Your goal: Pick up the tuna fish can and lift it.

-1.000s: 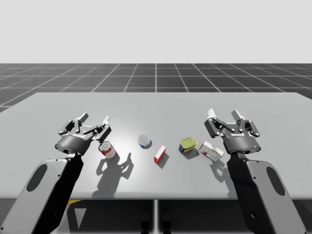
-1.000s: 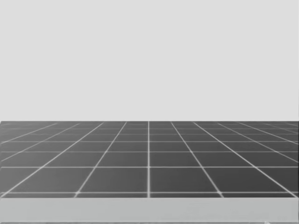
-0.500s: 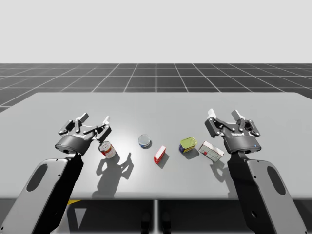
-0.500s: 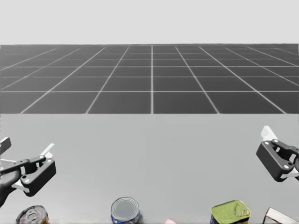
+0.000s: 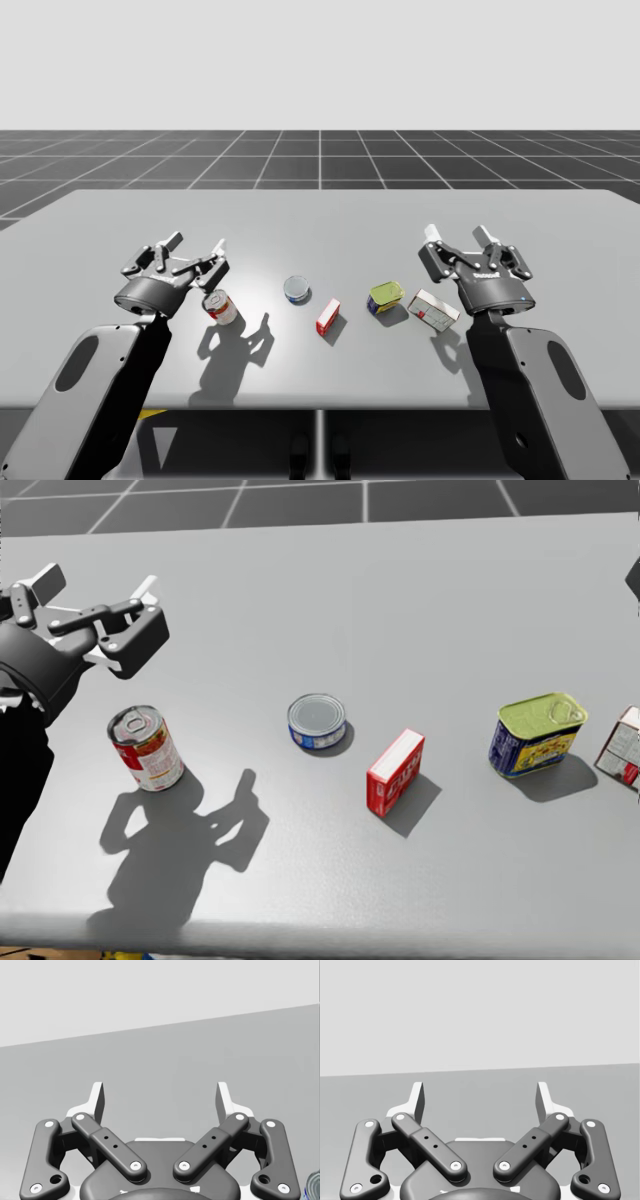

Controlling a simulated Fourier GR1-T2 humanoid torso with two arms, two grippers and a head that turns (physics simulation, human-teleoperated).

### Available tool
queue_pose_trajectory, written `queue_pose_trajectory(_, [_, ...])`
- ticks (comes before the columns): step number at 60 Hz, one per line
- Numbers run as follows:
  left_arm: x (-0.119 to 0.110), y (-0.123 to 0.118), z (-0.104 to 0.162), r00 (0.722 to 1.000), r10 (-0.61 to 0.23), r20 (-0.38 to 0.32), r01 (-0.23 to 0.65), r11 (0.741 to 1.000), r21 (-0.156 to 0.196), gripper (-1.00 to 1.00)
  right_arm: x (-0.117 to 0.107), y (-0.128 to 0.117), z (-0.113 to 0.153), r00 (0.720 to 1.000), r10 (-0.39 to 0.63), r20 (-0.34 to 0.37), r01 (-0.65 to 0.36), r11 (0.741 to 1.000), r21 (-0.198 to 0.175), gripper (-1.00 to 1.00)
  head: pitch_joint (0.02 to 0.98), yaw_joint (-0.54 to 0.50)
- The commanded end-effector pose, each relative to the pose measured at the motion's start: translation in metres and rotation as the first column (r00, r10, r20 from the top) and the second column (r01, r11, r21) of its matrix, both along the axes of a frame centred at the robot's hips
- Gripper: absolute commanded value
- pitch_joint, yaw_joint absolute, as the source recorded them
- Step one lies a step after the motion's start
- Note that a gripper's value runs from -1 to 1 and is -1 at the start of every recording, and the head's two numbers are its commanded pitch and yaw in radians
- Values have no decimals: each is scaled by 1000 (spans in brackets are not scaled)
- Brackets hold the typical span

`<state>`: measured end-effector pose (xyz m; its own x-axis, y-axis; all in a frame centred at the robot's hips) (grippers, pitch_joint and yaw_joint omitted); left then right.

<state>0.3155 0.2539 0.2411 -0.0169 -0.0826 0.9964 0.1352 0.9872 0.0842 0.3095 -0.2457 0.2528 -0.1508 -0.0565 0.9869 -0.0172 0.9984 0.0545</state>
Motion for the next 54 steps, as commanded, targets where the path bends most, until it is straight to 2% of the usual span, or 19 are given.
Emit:
queue_pose_trajectory(1, [0,-1,0,1000,-6,-2,6,1000,0,-1000,0,1,0,1000,2,-5,-2,1000,-3,-1000,849,107])
queue_pose_trajectory(7, [-1,-3,4,1000,-22,-1,22,999,-30,-1000,0,1,0,1000,1,-6,-1,1000,-3,-1000,847,105])
queue_pose_trajectory(11, [-6,-8,8,996,-79,-41,76,995,-68,-1000,0,2,-1,1000,-2,-6,2,1000,-4,-1000,843,101])
queue_pose_trajectory(14, [-13,-13,15,991,-124,-57,119,990,-76,-1000,1,1,-1,1000,-4,-8,4,1000,-3,-1000,838,98])
queue_pose_trajectory(16, [-18,-16,20,992,-113,-63,109,992,-60,-1000,1,1,-1,1000,-6,-9,5,1000,-4,-1000,839,97])
queue_pose_trajectory(19, [-28,-24,28,986,-143,-90,140,989,-42,-1000,1,1,-1,1000,-6,-10,6,1000,-4,-1000,837,98])
queue_pose_trajectory(22, [-37,-30,34,977,-183,-107,179,983,-45,-1000,1,1,-2,1000,-7,-9,7,1000,-6,-1000,837,101])
queue_pose_trajectory(27, [-54,-44,40,966,-199,-166,196,980,-37,-1000,1,1,-2,1000,-8,-10,7,1000,-8,-1000,837,104])
queue_pose_trajectory(30, [-66,-53,42,964,-191,-183,191,981,-13,-1000,1,1,-2,1000,-7,-10,7,1000,-7,-1000,838,104])
queue_pose_trajectory(35, [-81,-67,42,946,-243,-214,244,970,-25,-1000,1,0,-2,1000,-9,-10,8,1000,-9,-1000,836,104])
queue_pose_trajectory(45, [-90,-85,30,929,-281,-242,283,959,-27,-1000,1,-1,-2,1000,-6,-9,6,1000,-6,-1000,835,103])
queue_pose_trajectory(54, [-80,-100,4,910,-292,-295,296,955,-32,-1000,2,-1,-2,1000,-2,-12,2,1000,-4,-1000,836,101])
